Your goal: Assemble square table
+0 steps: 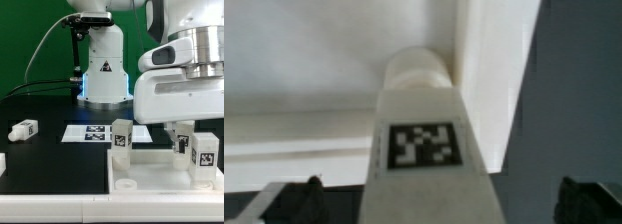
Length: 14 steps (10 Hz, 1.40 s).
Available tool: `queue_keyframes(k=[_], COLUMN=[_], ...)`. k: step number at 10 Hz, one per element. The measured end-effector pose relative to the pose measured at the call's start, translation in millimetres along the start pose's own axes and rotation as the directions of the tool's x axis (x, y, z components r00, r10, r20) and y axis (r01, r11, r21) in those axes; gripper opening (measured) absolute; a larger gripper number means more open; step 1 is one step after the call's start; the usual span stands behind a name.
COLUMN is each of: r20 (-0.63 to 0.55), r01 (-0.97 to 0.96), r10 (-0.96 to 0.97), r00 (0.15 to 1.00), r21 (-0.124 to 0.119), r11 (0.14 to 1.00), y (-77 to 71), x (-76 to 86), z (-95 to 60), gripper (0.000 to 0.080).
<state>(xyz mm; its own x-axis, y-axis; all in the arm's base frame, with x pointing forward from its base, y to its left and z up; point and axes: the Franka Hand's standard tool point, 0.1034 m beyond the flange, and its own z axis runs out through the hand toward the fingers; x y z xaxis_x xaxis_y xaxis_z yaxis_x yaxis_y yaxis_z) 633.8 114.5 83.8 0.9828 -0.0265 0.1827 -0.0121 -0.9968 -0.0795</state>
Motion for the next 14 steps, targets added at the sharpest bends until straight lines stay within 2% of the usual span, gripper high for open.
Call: queue_keyframes(k=[3,4,6,7,8,9,10,12,14], r20=[0.176,0.161,0.162,0.159,0.158,0.155,0.123,0.085,0.075], r01=[-0.030,-0.044,-0.056,-0.146,-0.204,-0.280,-0.403,-0.647,-0.895], r10=[0.030,0.044,0.056,0.148,0.207,0.284,0.407,0.652,0.900], r00=[0.984,0.986,0.985,0.976,0.966,0.946,0.905,0.754,0.430], r21=[-0.001,-0.002,-0.005,-0.024,-0.034,-0.047,-0.059,-0.078,-0.094], r11=[1.000,0.999,0.998,0.989,0.978,0.959,0.913,0.759,0.436], y=[-4.7,-4.7,-4.7,-1.2,-0.4,-0.4,-0.8,-4.2,-19.8], x=[-5.8,-3.3,-3.8,-2.8,-3.1,-3.6,-4.3,-7.9,-11.3], z=[-1.5,-1.0,-0.4,-1.0,-0.4,-0.1,1.0,2.5,5.6], gripper=[0.0649,0.0622,0.0353,0.0353,0.0291,0.0290,0.0290,0.0288,0.0288])
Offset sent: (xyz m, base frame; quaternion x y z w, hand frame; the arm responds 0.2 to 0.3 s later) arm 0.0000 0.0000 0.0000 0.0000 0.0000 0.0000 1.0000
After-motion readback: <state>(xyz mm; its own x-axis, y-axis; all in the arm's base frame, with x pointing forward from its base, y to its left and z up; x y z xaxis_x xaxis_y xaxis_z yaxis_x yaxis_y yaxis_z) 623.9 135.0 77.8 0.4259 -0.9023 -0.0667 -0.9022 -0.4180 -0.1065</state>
